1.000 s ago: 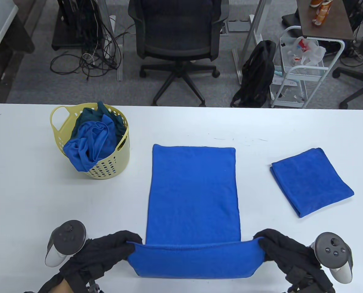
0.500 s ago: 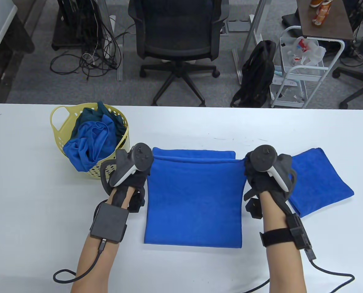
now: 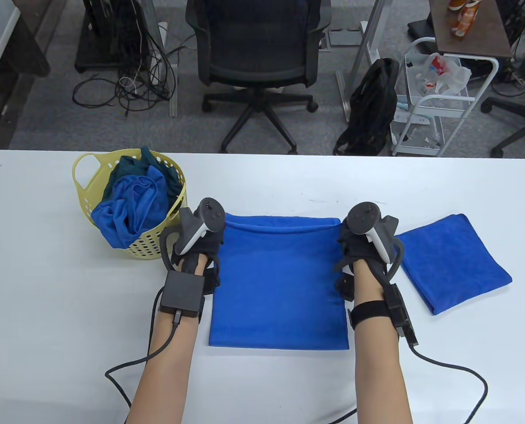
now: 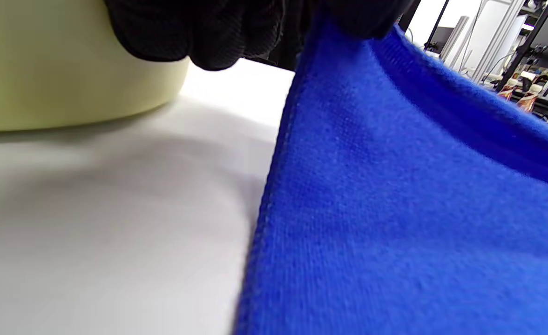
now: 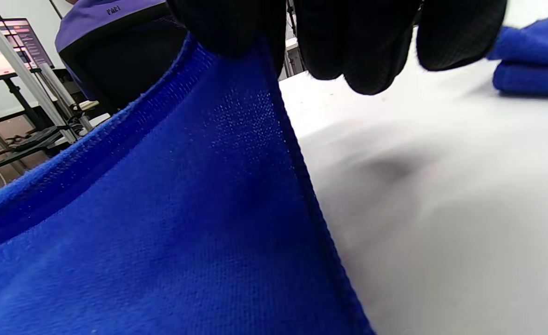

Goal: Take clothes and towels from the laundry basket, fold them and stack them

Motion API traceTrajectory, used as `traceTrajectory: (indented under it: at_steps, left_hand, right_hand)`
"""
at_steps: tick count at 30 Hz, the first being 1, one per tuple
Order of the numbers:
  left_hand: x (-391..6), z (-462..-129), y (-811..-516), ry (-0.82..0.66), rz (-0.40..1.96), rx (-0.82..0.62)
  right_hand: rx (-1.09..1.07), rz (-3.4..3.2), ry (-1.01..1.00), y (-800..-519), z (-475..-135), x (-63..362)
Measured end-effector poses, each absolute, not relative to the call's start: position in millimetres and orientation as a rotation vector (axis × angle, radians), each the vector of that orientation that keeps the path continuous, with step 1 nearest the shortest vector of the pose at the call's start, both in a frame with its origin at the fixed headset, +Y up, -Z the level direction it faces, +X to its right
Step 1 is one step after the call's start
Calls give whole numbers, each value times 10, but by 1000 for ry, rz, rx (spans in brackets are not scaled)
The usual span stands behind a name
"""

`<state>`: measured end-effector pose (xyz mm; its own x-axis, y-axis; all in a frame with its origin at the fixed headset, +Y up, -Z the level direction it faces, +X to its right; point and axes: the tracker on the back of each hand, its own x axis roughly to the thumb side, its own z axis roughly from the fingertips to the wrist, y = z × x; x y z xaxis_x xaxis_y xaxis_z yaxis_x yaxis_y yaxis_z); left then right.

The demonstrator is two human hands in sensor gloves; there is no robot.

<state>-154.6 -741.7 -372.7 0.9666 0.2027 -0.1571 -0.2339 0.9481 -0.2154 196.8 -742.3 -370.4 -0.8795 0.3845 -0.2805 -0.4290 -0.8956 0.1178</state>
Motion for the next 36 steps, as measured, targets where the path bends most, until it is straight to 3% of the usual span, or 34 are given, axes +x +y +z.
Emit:
traceTrajectory:
  at_steps: [8,16,21,23,28,31,36]
  left_hand:
    - [-1497,-3791,-7436,161,165,-236]
    - [-1367,-3731,-7110,65,222,-171]
    - [-1244,-3138,-6983,-241,311,-142]
    - [-1288,-2680,-7059,-372,267,-188]
    - [-1570,-1920,-7423,-436,145,-280]
    - [-1679,-1752,-7625,-465,96,-344]
    - [-1682,-1657,-7717,-472,26,-380]
  right_hand:
    - [-380,2650,313,-7520,-3724,2011]
    - [-146,2649,249,-7242,-3466,1966]
    - [220,2640,240,-7149,-2896,1922]
    - [396,2664,260,-7191,-2558,1935]
    - [594,2796,393,-7430,-1887,2006]
    - [600,2920,426,-7577,-1672,2055]
    - [554,3037,499,-7724,-1616,2122]
